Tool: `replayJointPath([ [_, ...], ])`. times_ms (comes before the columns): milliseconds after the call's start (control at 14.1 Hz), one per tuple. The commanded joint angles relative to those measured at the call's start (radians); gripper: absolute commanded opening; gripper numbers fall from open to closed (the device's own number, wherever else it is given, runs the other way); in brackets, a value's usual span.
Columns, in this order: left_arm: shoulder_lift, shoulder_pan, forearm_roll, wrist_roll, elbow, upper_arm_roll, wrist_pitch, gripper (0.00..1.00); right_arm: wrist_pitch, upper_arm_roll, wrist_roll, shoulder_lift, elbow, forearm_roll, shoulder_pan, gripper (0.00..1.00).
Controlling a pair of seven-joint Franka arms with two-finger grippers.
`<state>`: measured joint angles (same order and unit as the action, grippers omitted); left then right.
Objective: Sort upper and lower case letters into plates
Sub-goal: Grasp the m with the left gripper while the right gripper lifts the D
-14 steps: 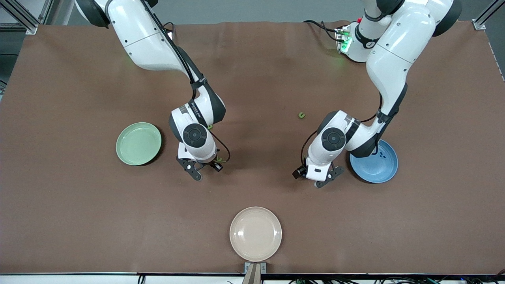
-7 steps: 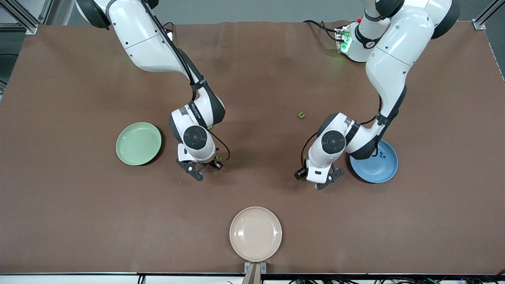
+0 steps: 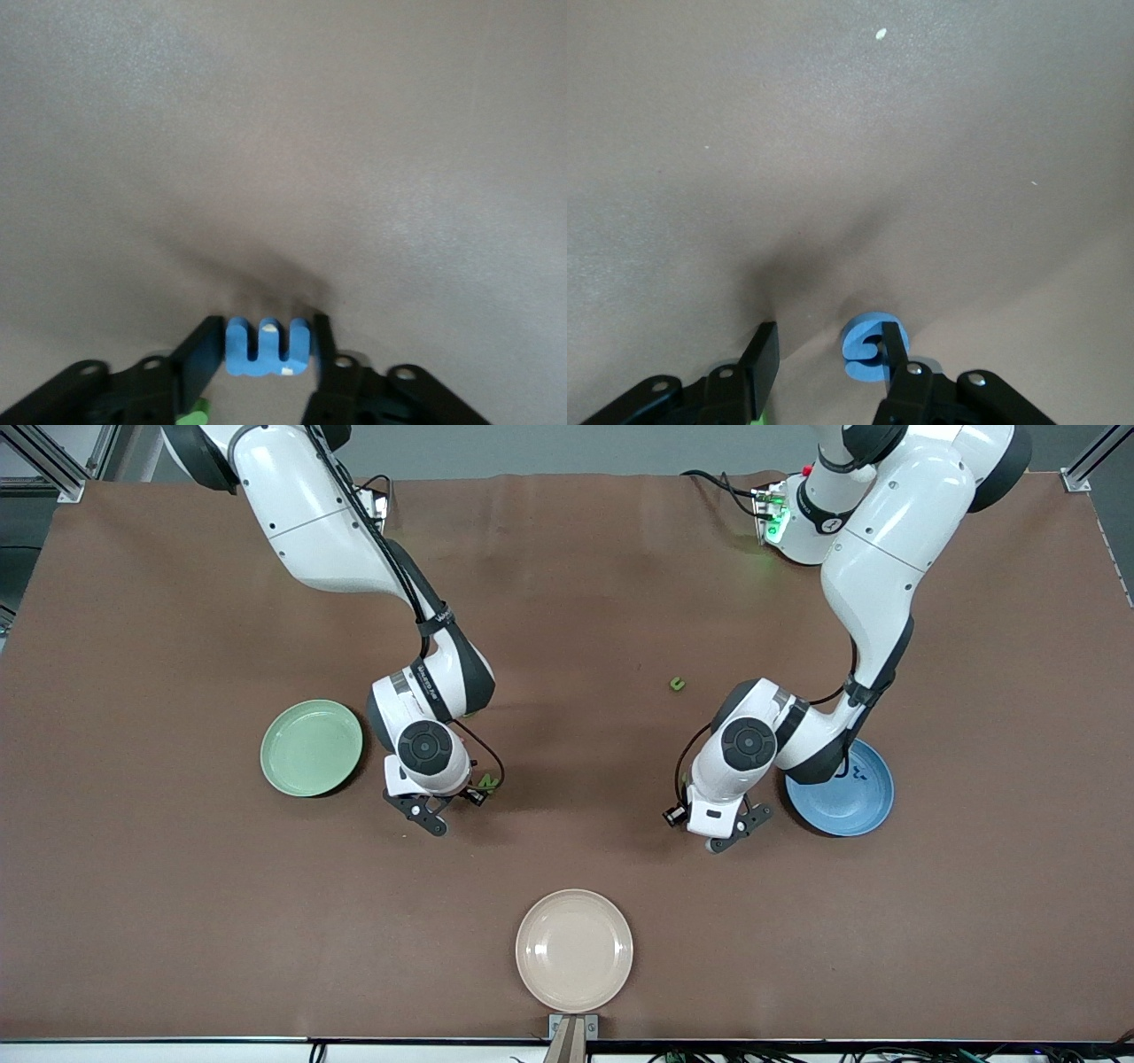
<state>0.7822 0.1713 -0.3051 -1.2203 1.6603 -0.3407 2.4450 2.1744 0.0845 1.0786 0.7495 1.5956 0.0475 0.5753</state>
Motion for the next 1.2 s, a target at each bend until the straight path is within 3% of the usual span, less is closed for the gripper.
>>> replayJointPath([
  [0,0.011,0.01,-0.028,-0.027,-0.005,0.009,-0.007,0.26,-0.068,-0.008,-0.077,-0.009,0.006,-0.015,-0.028,0.54],
  [283,-0.018,0.001,-0.029,-0.027,-0.005,0.009,-0.05,0.16,-0.064,-0.009,-0.094,-0.012,0.017,-0.014,-0.029,0.54],
  [566,-0.116,-0.05,-0.043,0.01,0.021,0.003,-0.15,0.15,-0.01,-0.014,-0.089,-0.021,0.076,-0.003,-0.015,0.54],
  [919,-0.27,-0.168,-0.043,0.209,0.156,-0.029,-0.218,0.15,-0.008,-0.022,-0.092,-0.042,0.087,0.0,-0.02,0.53],
  [1131,-0.36,-0.336,-0.043,0.376,0.301,-0.131,-0.21,0.15,-0.008,-0.026,-0.092,-0.044,0.087,0.002,-0.025,0.52],
])
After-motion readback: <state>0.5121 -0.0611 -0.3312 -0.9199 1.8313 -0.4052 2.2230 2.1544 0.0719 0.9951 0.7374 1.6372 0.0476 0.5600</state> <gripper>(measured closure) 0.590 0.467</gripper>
